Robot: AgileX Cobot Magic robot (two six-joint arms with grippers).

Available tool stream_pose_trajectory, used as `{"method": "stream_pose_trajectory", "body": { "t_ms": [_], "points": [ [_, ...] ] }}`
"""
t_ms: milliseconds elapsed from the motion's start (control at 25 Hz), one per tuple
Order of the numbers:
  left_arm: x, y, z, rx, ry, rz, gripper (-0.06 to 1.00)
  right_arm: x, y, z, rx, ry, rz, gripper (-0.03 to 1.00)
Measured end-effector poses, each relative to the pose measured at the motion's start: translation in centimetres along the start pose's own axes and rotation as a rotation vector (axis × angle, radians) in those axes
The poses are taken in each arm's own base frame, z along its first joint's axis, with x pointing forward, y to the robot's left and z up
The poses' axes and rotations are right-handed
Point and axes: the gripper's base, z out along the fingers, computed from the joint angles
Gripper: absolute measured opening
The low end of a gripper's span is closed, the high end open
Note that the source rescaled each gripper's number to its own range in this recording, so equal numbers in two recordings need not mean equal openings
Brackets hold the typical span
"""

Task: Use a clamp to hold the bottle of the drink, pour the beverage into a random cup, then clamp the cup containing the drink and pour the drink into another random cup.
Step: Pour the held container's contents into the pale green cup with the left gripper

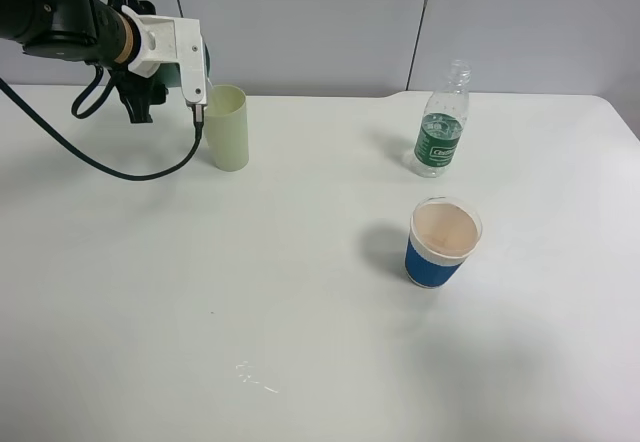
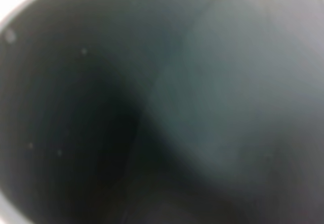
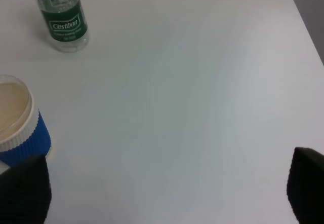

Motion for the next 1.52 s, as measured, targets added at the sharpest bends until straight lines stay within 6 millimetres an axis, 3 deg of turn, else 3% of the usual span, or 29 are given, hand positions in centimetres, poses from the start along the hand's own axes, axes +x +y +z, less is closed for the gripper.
{"method": "stream_pose_trajectory", "body": {
  "t_ms": [1520],
  "points": [
    [-0.49, 0.14, -0.16, -0.033, 0.022, 0.216, 0.0, 0.0, 0.0, 0.0, 0.0, 0.0, 0.0, 0.85]
  ]
}}
